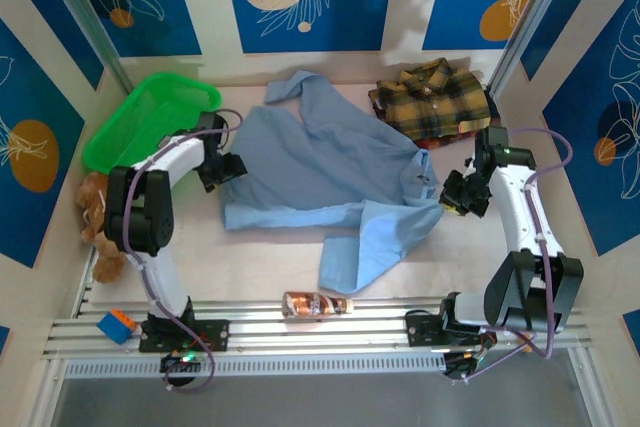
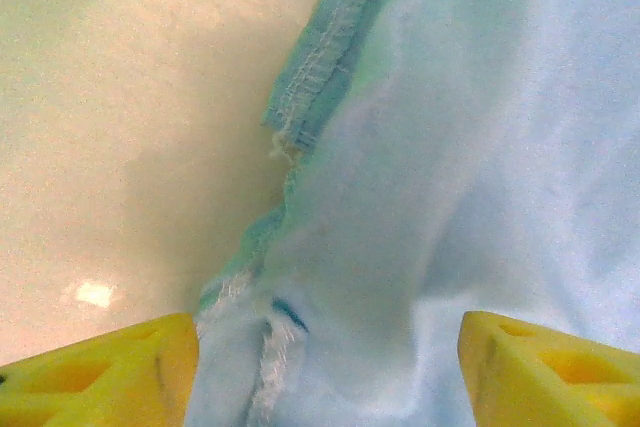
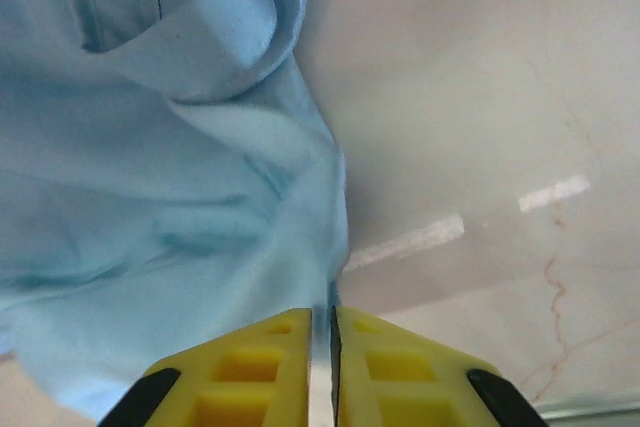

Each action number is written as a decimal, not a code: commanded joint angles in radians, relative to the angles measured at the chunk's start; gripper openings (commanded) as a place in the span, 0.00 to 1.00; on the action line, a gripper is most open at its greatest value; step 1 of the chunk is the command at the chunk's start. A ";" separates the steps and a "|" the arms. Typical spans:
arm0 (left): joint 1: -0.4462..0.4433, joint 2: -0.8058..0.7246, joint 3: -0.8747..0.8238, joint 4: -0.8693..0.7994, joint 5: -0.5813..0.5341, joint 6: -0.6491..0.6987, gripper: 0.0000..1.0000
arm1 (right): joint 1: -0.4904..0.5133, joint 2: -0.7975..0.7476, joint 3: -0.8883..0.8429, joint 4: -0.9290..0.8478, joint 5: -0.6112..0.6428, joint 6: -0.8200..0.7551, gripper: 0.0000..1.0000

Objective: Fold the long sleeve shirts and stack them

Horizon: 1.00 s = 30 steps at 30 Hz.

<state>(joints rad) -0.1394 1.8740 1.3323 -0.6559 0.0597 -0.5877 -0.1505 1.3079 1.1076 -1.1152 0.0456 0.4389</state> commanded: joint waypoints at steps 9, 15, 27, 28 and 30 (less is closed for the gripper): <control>-0.096 -0.341 -0.179 -0.078 0.158 0.006 0.75 | 0.010 -0.095 -0.025 -0.086 -0.020 0.140 0.50; -0.123 -0.247 -0.212 -0.012 0.182 -0.006 0.76 | 0.122 0.063 0.224 0.017 -0.004 0.143 0.55; -0.075 -0.229 -0.460 -0.049 0.090 -0.010 0.74 | 0.299 0.465 0.298 0.171 0.196 0.169 0.51; -0.072 -0.249 -0.481 -0.054 0.082 -0.020 0.74 | 0.287 0.476 0.305 0.182 0.193 0.169 0.51; -0.068 -0.284 -0.501 -0.080 0.074 -0.043 0.74 | 0.262 0.510 0.344 0.195 0.181 0.145 0.52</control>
<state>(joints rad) -0.2214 1.6058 0.8864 -0.6701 0.1791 -0.6014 0.1432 1.8114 1.4082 -0.9745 0.2043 0.5789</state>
